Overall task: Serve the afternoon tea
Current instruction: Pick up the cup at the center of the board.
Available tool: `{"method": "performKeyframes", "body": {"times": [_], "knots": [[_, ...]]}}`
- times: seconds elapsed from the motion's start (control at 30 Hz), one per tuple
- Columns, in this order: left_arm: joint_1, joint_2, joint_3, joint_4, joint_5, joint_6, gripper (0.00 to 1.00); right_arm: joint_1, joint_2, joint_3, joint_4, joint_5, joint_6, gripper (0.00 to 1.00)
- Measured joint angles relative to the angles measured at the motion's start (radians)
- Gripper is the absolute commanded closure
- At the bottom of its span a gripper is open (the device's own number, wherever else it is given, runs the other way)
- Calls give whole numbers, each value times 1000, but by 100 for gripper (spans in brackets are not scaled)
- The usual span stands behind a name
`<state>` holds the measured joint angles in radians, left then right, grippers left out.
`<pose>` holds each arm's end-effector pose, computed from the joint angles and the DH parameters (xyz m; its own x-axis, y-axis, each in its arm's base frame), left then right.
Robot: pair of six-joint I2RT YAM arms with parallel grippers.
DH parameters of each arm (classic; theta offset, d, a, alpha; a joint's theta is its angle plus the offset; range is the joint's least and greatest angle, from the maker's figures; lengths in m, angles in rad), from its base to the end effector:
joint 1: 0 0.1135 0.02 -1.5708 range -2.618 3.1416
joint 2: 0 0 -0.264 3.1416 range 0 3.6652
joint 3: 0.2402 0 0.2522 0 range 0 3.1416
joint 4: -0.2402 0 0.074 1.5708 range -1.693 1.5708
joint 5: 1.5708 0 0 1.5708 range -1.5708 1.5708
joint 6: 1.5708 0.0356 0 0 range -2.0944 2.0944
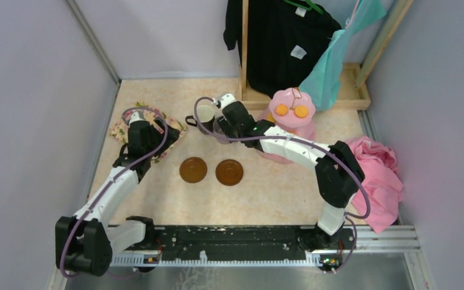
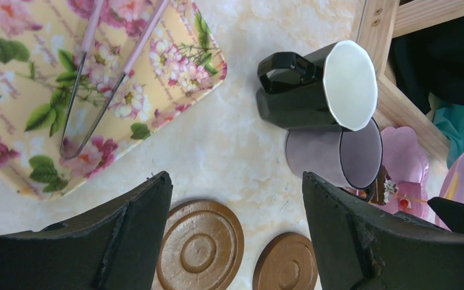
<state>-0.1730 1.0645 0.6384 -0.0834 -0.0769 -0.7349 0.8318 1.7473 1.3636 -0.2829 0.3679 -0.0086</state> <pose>0.2324 -0.0378 0.2444 -0.4272 -0.6040 -0.6728 -0.2438 0.7935 -0.5575 0.2790 0.2872 0.2710 -0.4122 -0.4642 -0.7840 -0.5028 0.8335 -0.2291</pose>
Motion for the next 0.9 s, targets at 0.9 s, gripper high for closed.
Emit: {"method": "performKeyframes", "body": {"times": [0.9], "knots": [[0, 124, 100, 85, 18, 60, 15, -141, 70, -16, -8, -312, -56, 45]]}}
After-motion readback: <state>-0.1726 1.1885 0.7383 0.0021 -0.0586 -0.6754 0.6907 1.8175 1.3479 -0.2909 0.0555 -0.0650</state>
